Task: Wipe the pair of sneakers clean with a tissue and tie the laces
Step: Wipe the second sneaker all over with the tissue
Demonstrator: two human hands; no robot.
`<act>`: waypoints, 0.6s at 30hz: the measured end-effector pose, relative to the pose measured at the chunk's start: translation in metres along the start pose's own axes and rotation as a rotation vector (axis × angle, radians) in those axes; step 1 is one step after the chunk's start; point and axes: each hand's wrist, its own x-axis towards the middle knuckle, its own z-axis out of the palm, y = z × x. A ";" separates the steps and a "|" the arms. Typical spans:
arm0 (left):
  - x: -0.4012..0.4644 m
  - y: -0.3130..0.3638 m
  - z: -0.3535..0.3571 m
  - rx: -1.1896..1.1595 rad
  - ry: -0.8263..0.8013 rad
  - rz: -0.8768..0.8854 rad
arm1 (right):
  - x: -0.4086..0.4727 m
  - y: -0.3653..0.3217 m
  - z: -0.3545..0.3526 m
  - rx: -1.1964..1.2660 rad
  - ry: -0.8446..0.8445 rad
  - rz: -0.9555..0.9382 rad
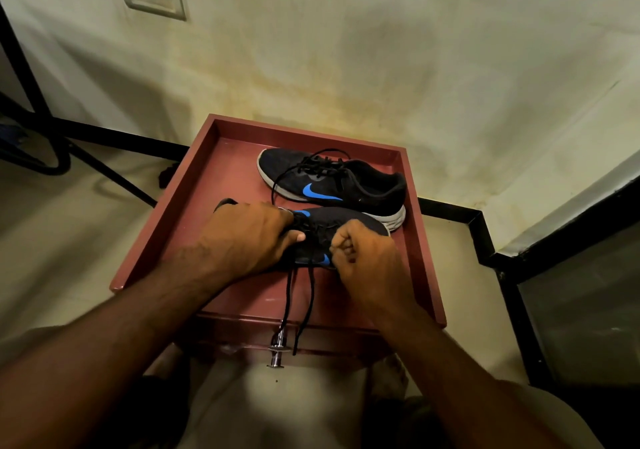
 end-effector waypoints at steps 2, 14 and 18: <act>0.000 0.000 0.001 0.006 0.014 0.000 | -0.004 -0.008 0.007 -0.002 -0.024 -0.075; -0.001 -0.009 -0.004 -0.109 0.040 0.007 | 0.012 0.030 -0.018 -0.193 0.083 0.144; -0.003 -0.020 -0.017 -0.035 0.064 0.092 | 0.019 0.017 -0.024 -0.191 -0.133 0.252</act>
